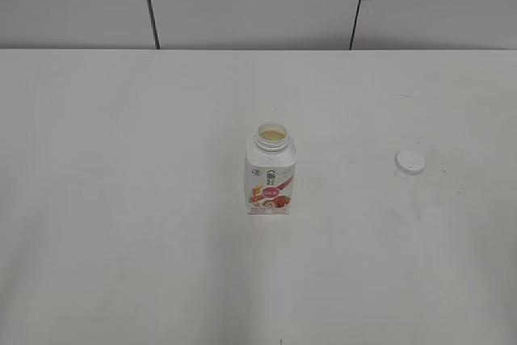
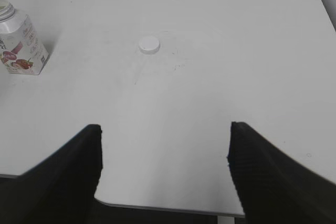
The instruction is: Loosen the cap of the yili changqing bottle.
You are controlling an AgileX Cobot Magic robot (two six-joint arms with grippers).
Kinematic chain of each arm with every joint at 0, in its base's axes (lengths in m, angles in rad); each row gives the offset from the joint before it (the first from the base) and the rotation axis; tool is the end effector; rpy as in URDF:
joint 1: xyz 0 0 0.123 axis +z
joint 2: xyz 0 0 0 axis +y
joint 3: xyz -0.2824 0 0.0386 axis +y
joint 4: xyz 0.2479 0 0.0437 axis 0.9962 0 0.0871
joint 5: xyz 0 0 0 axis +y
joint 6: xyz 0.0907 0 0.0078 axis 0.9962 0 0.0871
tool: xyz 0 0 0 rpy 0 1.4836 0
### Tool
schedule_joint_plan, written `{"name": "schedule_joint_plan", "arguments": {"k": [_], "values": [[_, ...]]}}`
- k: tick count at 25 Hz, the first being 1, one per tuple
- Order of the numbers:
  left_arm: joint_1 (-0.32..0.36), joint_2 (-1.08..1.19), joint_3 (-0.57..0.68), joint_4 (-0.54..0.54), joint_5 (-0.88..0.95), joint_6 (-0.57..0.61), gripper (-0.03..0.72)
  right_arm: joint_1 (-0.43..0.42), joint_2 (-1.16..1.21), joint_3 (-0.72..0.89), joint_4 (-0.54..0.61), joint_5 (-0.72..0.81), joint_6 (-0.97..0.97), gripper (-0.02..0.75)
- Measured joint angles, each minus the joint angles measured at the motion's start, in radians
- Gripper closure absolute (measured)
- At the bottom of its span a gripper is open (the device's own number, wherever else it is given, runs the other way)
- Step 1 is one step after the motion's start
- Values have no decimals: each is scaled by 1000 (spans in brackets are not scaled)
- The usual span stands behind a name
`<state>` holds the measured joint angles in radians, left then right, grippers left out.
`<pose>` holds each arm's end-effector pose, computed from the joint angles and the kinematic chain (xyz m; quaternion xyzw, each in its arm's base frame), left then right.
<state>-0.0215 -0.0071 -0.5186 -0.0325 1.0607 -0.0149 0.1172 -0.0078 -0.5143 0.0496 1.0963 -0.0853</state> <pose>-0.0082 -0.0024 0.2823 0.0036 0.8463 -0.0259 0.5320 -0.0097 0.0029 0.2783 -0.0882 0.8519 0.0330 0.5151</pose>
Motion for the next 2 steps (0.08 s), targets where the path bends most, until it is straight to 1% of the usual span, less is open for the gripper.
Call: {"name": "schedule_joint_plan", "arguments": {"k": [2], "values": [[0,0,0,0,0,0,152,0,0,0,0,0,0,150]]}}
